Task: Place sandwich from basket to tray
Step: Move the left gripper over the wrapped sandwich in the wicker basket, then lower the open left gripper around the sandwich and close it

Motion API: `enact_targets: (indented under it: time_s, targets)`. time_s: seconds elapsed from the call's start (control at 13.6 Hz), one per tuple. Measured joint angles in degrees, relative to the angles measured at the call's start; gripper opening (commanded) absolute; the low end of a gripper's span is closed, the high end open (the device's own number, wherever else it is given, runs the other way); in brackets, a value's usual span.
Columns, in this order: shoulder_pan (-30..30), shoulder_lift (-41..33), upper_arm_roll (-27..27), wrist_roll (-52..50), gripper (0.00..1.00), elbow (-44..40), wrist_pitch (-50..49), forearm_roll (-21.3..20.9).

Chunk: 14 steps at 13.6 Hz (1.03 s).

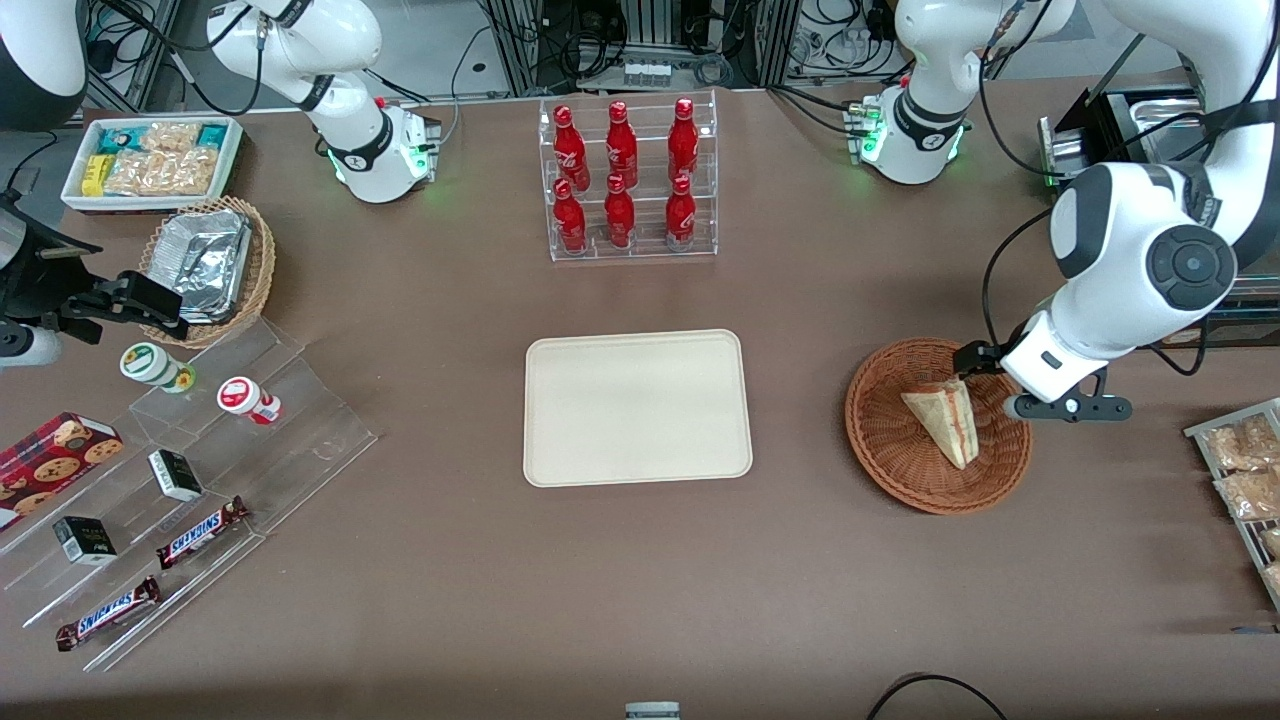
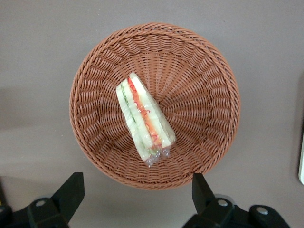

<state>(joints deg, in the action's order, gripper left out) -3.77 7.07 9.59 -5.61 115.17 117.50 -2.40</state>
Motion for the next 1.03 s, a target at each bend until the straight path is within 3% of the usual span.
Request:
enact_targets:
  time_s: [0.44, 1.03]
  targets:
    - [0.0, 0.4, -0.3, -19.2, 1.0, 7.2, 10.1, 0.0]
    - [0.0, 5.6, -0.3, -28.6, 1.0, 8.5, 16.7, 0.0]
